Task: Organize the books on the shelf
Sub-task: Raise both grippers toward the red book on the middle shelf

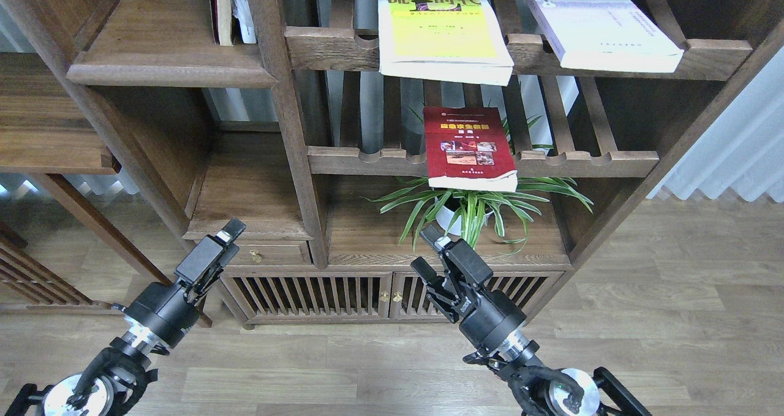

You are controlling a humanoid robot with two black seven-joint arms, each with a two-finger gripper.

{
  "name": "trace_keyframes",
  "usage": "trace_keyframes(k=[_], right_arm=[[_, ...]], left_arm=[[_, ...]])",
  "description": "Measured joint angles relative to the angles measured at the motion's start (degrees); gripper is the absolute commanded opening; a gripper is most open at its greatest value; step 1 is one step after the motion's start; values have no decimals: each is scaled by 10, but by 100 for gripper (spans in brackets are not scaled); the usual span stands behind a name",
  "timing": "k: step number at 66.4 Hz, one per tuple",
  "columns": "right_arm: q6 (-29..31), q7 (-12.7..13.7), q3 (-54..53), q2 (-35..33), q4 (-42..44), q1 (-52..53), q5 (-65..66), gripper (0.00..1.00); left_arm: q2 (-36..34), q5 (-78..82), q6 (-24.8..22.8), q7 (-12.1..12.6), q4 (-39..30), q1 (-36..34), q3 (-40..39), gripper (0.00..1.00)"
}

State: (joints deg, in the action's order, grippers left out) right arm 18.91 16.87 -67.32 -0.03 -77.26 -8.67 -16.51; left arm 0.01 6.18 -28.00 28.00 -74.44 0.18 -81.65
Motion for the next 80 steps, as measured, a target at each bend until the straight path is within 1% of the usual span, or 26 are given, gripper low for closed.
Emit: trace_keyframes(k=[11, 36, 49, 68, 80], right_arm=[[1, 0, -2, 0, 0, -2, 0, 99], [1, -3, 3, 0, 5, -14, -2, 99], [10, -3, 5, 0, 7, -9, -4, 99], [68, -1, 20, 0, 28, 0, -5, 99], [87, -2, 22, 0, 46, 0, -5, 99]], left_arm=[[0, -1, 0, 0, 3, -6, 12, 100], [0, -2, 0, 0, 6, -7, 14, 100], [0, -4, 0, 0, 18, -4, 15, 100], [0, -4, 0, 0, 24, -5, 26, 100], [0, -4, 0, 0, 22, 7, 48, 100]])
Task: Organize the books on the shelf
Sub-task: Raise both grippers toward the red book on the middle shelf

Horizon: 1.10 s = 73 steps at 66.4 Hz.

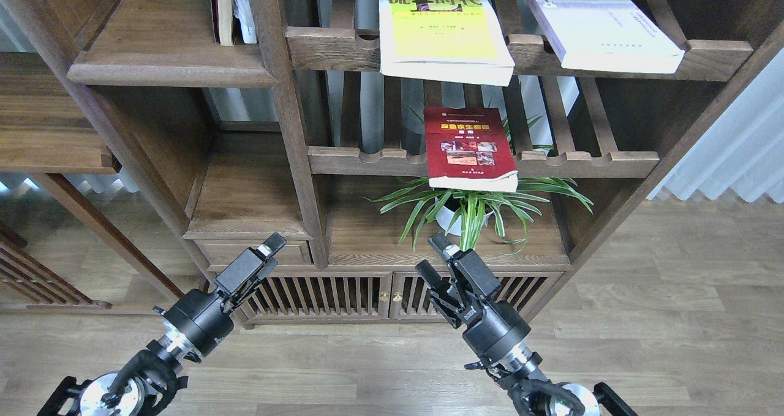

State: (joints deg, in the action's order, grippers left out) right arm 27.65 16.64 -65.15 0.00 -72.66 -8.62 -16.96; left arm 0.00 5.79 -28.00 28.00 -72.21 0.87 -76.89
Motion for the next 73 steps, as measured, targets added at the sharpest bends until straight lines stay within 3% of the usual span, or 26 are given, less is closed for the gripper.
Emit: trace_keyframes(k=[57, 73], right_arm=[[4, -17, -14, 0, 49, -14, 6, 99], [4, -16, -12, 0, 48, -15, 4, 99]], left_arm=[[0, -66, 0, 0, 14, 16, 16, 100], [0, -67, 0, 0, 26, 14, -11, 100]])
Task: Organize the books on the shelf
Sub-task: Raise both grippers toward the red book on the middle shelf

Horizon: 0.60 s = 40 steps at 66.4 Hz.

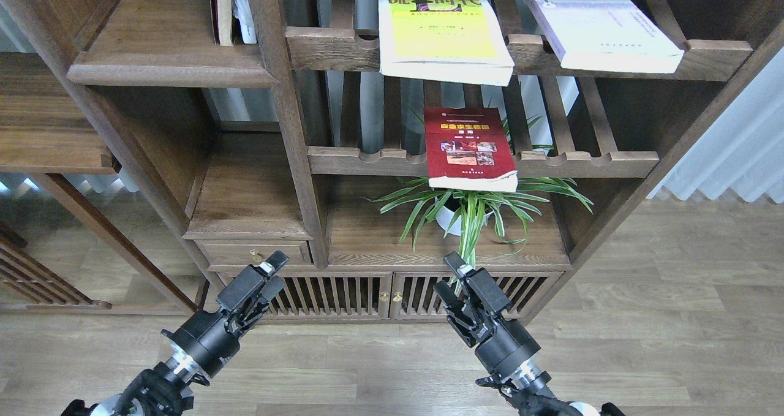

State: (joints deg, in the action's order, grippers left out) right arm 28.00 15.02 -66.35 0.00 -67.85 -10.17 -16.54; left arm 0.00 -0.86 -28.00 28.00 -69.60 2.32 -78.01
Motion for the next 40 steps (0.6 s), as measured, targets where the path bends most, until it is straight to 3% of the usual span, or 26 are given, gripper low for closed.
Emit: trace_keyframes(k=[40], right_arm=[[0, -1, 2, 0, -1, 23, -2, 99]], left_arm=[[0, -1, 0, 0, 31, 0, -30, 100]])
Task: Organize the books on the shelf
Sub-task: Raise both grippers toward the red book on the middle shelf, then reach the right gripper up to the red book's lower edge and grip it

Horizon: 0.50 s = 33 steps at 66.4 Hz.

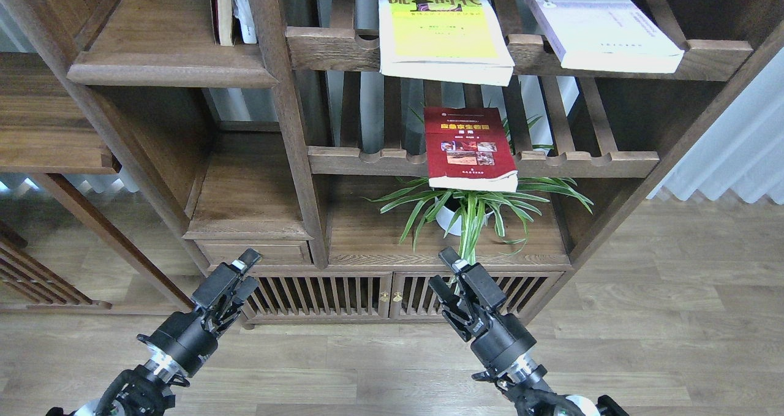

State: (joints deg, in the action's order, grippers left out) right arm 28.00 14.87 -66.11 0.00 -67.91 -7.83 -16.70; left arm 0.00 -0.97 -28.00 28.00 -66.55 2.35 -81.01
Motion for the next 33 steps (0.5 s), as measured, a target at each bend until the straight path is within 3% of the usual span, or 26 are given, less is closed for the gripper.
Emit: trace_keyframes(k=[11, 21, 33], right_arm=[[0, -5, -4, 0, 0, -1, 0, 99], [0, -43, -19, 0, 0, 4, 1, 99], [0, -56, -54, 0, -13, 9, -4, 99]], left_arm=[[0, 0, 0, 0, 11, -1, 1, 100], [0, 0, 0, 0, 15, -2, -2, 100], [0, 1, 0, 0, 15, -3, -32, 100]])
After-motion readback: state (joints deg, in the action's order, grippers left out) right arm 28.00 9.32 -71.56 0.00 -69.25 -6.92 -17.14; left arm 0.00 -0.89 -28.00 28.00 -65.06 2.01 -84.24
